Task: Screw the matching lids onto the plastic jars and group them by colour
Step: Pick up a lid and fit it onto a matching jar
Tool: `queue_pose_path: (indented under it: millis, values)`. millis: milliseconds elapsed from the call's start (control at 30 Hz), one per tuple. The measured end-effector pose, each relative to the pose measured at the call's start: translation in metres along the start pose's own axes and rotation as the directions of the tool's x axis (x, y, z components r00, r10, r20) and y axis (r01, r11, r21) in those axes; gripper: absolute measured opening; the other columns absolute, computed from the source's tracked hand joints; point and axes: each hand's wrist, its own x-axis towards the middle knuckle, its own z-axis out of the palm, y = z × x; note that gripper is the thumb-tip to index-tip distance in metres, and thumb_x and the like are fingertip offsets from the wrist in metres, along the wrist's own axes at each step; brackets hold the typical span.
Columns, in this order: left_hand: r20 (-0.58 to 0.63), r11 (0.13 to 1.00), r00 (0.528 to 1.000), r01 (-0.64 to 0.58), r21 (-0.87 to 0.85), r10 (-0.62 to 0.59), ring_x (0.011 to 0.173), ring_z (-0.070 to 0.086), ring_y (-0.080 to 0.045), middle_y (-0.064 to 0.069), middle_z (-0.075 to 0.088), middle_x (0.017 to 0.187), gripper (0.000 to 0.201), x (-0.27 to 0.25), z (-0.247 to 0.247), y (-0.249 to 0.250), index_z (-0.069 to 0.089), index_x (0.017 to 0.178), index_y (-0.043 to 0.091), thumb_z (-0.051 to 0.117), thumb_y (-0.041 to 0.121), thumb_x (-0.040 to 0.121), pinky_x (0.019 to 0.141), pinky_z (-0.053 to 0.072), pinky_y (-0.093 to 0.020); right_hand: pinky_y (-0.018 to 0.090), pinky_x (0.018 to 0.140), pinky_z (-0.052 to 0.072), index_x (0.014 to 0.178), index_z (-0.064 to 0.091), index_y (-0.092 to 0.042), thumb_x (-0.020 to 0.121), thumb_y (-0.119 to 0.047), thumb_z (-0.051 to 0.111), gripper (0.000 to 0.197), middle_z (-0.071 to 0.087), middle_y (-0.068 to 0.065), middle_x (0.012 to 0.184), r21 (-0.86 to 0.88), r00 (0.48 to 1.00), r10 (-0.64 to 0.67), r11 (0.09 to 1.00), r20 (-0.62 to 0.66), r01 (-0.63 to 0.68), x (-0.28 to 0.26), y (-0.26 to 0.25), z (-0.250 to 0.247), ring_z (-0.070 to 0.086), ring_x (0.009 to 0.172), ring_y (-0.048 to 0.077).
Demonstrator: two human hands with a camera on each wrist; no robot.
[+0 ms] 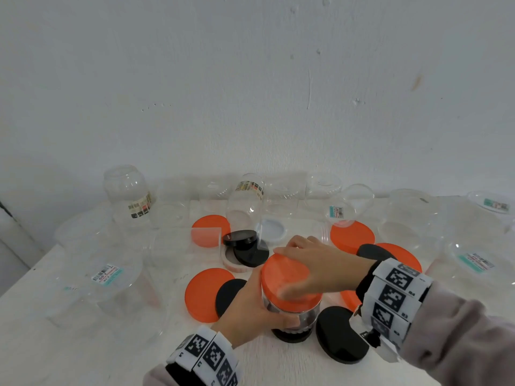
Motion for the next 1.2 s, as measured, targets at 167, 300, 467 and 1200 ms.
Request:
queue_pose_path:
  millis: [167, 300, 467, 1200]
  values:
    - [-0.015, 1.0, 1.0, -0.009, -0.02, 0.008, 0.114, 0.052, 0.01, 0.023, 0.051, 0.128, 0.101, -0.001, -0.001, -0.002, 0.025, 0.136, 0.047, 0.089, 0.033, 0.059, 0.086, 0.046, -0.011, 0.037, 0.105, 0.033, 0.149, 0.026, -0.029, 0.087, -0.064, 0.051, 0.076, 0.036, -0.004, 0.139, 0.106, 0.979, 0.099, 0.991, -0.179, -0.081, 0.017, 0.028, -0.013, 0.032, 0.128, 0.019]
    - [-0.049, 1.0, 0.999, -0.009, -0.027, 0.007, 0.114, 0.05, 0.012, 0.024, 0.043, 0.132, 0.099, -0.002, -0.006, -0.001, 0.023, 0.136, 0.044, 0.088, 0.028, 0.063, 0.086, 0.045, -0.009, 0.039, 0.108, 0.031, 0.15, 0.02, -0.019, 0.086, -0.052, 0.061, 0.083, 0.031, 0.003, 0.145, 0.033, 0.948, 0.203, 0.979, -0.247, -0.201, 0.035, 0.052, -0.014, 0.028, 0.132, 0.024]
    - [-0.03, 0.999, 0.999, -0.023, -0.03, 0.022, 0.123, 0.043, 0.006, 0.027, 0.035, 0.136, 0.099, -0.001, -0.008, 0.001, 0.018, 0.132, 0.049, 0.087, 0.027, 0.064, 0.099, 0.041, -0.016, 0.044, 0.111, 0.029, 0.151, 0.013, -0.017, 0.082, -0.048, 0.068, 0.094, 0.025, 0.003, 0.151, -0.03, 0.937, 0.293, 0.952, -0.193, -0.304, 0.048, 0.071, -0.003, 0.023, 0.139, 0.025]
    - [-0.133, 0.998, 0.991, 0.032, 0.045, -0.026, 0.109, 0.046, 0.008, 0.019, 0.041, 0.129, 0.11, 0.027, -0.011, 0.024, 0.018, 0.138, 0.035, 0.09, 0.038, 0.055, 0.075, 0.042, -0.007, 0.028, 0.085, 0.044, 0.136, 0.035, -0.014, 0.065, -0.043, 0.078, 0.088, 0.029, 0.001, 0.123, 0.129, 0.82, 0.295, 0.955, -0.491, -0.267, 0.021, 0.082, -0.013, 0.039, 0.112, 0.025]
